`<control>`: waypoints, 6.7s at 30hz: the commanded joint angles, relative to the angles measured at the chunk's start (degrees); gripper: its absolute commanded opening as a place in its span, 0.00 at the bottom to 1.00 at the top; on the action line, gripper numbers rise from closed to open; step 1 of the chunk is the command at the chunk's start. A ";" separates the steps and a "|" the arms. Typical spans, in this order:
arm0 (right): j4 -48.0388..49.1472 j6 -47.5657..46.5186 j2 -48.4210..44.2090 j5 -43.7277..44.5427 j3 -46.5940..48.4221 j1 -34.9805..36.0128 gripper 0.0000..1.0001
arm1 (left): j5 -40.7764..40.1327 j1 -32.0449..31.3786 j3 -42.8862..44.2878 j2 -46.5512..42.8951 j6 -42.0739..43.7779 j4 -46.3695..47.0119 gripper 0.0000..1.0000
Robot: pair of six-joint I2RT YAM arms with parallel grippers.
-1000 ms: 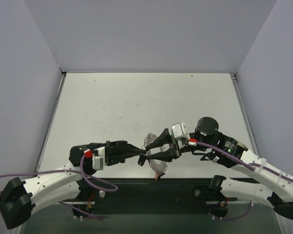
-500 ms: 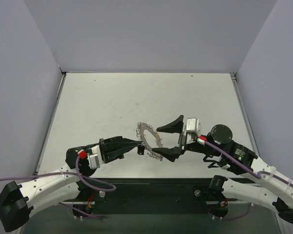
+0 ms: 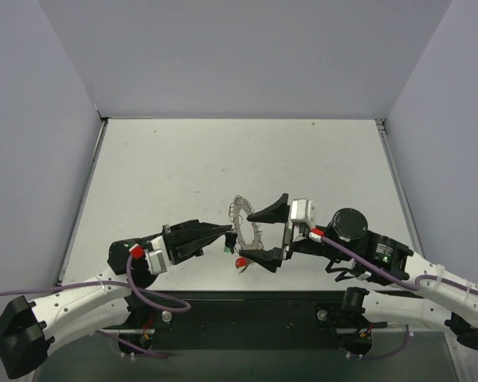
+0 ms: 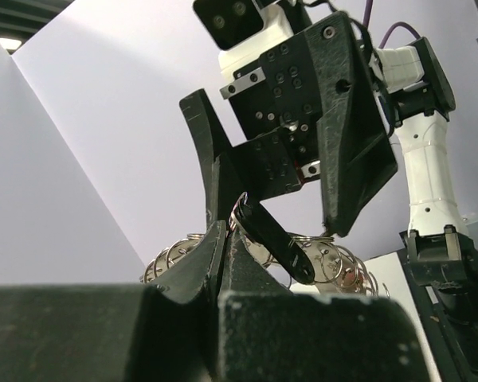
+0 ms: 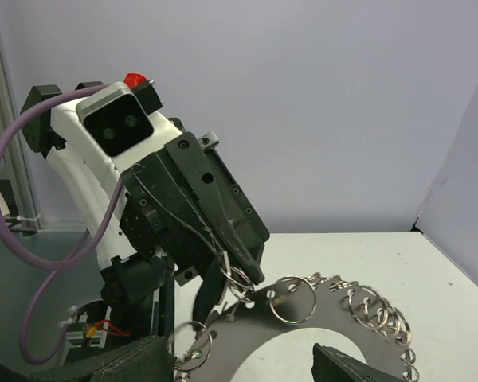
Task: Put the keys on the keyring
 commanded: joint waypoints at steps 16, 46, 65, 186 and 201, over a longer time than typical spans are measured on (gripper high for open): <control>-3.27 -1.81 10.36 32.66 7.26 13.04 0.51 | -7.39 -0.12 1.11 -1.24 3.84 2.87 0.00; 4.29 -6.11 5.00 38.56 1.72 13.21 0.00 | -7.12 -0.12 -1.08 -0.80 1.82 5.77 0.00; 6.23 -8.84 5.00 38.21 2.34 13.30 0.00 | -8.35 -0.04 -3.90 -4.66 4.89 3.40 0.37; -1.42 -1.89 9.31 31.27 6.38 4.07 0.00 | -30.59 -5.31 73.00 20.12 -0.91 -127.56 0.10; -1.24 -1.81 9.39 30.74 6.21 3.98 0.00 | -27.78 -5.31 73.62 19.68 -0.03 -122.38 0.54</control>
